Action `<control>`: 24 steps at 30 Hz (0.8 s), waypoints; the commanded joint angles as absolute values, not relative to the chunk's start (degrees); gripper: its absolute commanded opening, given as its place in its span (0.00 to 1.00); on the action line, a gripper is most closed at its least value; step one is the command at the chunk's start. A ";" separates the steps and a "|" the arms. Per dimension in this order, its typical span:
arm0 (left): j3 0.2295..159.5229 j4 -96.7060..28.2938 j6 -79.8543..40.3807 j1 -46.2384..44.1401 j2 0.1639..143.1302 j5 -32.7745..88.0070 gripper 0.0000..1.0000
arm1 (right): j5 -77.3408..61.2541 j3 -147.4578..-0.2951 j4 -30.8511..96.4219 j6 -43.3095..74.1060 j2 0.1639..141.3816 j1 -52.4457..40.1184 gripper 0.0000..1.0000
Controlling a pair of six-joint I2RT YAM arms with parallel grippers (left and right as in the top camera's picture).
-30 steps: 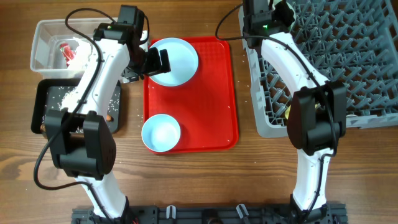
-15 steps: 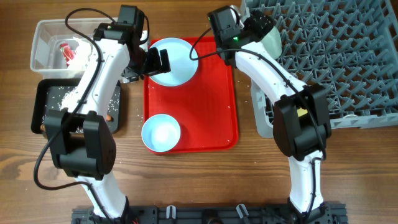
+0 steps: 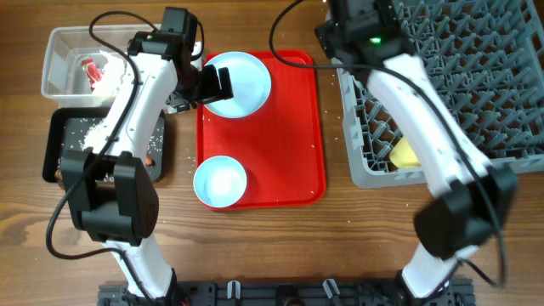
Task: Sort waste into correct bins and load items into the dishwasher rack
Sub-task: 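Carry the green bowl right and set it in the rack, then reach the right gripper to the light blue bowl and grasp it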
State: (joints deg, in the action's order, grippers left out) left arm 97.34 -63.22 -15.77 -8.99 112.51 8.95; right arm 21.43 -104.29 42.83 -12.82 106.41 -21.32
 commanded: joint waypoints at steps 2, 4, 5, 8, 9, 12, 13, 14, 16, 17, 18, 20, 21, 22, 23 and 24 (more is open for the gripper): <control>97.73 -63.20 -15.66 -8.88 112.62 8.67 1.00 | -9.93 -104.73 51.75 -8.36 104.03 -21.63 1.00; 97.73 -63.20 -15.66 -8.88 112.62 8.67 1.00 | -16.47 -104.12 55.02 -7.03 104.05 -21.63 1.00; 97.73 -63.20 -15.66 -8.88 112.62 8.67 1.00 | -18.94 -103.24 56.31 -5.98 104.05 -21.65 1.00; 97.73 -63.20 -15.66 -8.88 112.62 8.67 1.00 | -21.74 -99.85 56.84 -1.58 104.05 -22.09 0.99; 97.73 -63.20 -15.66 -8.88 112.62 8.67 1.00 | -21.71 -98.37 56.51 -0.21 104.05 -22.61 0.98; 97.73 -63.20 -15.66 -8.88 112.62 8.67 1.00 | -21.69 -93.95 54.76 2.63 104.14 -24.18 0.92; 97.73 -63.20 -15.66 -8.88 112.62 8.64 1.00 | -21.71 -91.64 53.19 3.70 104.16 -25.12 0.91; 97.73 -63.20 -15.66 -8.88 112.62 8.64 1.00 | -21.71 -89.06 50.78 5.21 104.16 -26.22 0.89; 97.73 -63.20 -15.66 -8.88 112.62 8.67 1.00 | -21.71 -84.44 46.30 6.48 104.16 -28.84 0.85; 97.73 -63.20 -15.66 -8.88 112.62 8.67 1.00 | -21.67 -83.13 45.28 6.46 104.18 -29.87 0.84; 97.73 -63.20 -15.66 -8.88 112.62 8.67 1.00 | -21.26 -81.91 44.49 6.48 104.18 -31.16 0.82; 97.73 -63.20 -15.66 -8.88 112.62 8.67 1.00 | -18.90 -80.88 44.62 8.10 104.18 -33.65 0.79; 97.73 -63.24 -15.62 -8.88 112.62 8.62 1.00 | -18.90 -80.88 44.62 8.08 104.18 -34.04 0.78; 97.73 -63.31 -15.64 -8.88 112.62 8.64 1.00 | -18.87 -80.88 44.58 7.92 104.18 -34.52 0.78; 97.73 -63.22 -15.66 -8.88 112.62 8.67 1.00 | -18.85 -80.88 44.47 7.57 104.27 -35.09 0.78; 97.73 -63.24 -15.64 -8.88 112.62 8.64 1.00 | -18.81 -80.88 44.29 7.46 104.47 -35.70 0.78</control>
